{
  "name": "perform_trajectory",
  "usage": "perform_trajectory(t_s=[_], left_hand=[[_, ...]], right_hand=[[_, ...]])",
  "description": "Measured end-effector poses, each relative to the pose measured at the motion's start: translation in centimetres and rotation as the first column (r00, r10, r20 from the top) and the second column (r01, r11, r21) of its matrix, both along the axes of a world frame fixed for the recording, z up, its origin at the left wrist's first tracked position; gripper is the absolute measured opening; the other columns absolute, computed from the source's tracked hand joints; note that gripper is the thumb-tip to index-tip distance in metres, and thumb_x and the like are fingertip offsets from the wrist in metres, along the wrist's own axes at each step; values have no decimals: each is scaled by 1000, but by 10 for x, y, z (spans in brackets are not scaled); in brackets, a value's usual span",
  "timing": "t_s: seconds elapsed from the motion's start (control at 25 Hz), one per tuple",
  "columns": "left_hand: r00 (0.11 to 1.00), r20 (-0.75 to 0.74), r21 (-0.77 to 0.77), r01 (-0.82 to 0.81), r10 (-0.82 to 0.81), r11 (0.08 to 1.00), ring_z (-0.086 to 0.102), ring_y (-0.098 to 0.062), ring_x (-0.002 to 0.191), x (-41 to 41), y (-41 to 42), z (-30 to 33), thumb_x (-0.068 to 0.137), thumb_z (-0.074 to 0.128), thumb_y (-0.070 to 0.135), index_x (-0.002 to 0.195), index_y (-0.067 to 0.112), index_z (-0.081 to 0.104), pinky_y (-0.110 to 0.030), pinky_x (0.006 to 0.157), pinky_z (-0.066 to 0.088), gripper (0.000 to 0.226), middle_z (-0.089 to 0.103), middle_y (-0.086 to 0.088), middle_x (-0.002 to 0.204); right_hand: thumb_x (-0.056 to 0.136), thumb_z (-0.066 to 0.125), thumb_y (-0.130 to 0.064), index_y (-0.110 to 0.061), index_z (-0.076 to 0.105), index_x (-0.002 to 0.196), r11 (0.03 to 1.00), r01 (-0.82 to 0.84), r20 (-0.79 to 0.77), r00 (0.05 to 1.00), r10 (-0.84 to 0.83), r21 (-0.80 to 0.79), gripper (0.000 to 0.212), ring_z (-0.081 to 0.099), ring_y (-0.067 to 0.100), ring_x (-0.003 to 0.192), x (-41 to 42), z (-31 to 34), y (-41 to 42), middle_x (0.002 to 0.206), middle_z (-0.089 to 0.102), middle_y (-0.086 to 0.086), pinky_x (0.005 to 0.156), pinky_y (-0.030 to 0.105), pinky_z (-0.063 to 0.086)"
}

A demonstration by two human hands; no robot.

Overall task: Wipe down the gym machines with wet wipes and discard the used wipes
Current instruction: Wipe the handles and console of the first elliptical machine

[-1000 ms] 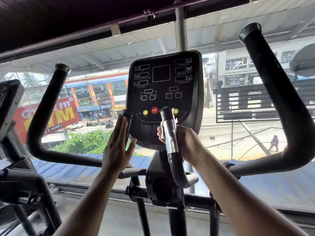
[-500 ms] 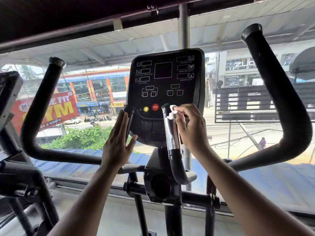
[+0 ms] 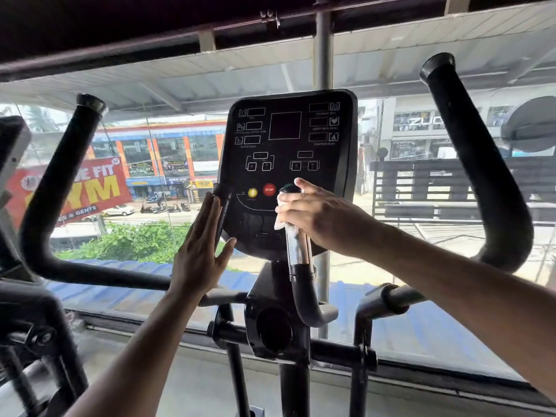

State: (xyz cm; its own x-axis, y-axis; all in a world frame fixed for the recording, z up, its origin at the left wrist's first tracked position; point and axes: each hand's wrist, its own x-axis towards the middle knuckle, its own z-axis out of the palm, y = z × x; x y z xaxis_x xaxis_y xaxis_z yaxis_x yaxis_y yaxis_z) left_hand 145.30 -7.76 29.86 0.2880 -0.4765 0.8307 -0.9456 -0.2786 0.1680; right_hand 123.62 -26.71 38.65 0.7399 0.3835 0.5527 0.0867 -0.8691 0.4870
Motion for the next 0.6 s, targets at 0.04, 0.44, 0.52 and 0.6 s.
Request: perform_trajectory(t_s=[0.04,0.44,0.52,0.6], left_hand=[[1000,-1,3,-2,2,1000,21,-10,154,0,0,-1,98,69,31,167,26,7,-33,70,57,93,1,15,174],[1000,10,-3,-16,16,1000,21,-9,154,0,0,-1,97,70,28,167,23,10,-26,72,50,92,2,14,174],[1000,10,-3,-17,17,1000,21,-9,153,-1,0,-1,97,70,28,167,21,11,-26,74,50,92,4,12,174],[1000,8,-5,-17,17,1000,22,-9,153,-2,0,-1,97,70,27,167,21,12,-29,77,52,91,5,12,174]], right_hand=[[96,58,-1,-4,72,118,1000,20,10,1000,-20,19,26,58,26,132,3,10,-4,127,70,15,123,49,27],[102,50,-5,-19,73,112,970,-33,-131,991,2,-239,29,60,19,127,-31,-48,21,117,71,-2,126,48,20],[101,44,-5,-20,73,105,949,61,-110,989,-99,-311,33,63,20,121,-19,-28,23,108,71,-1,126,52,16],[100,40,-7,-20,71,98,940,157,-52,982,-181,-304,34,66,19,113,-4,-2,23,100,70,-1,127,52,14]])
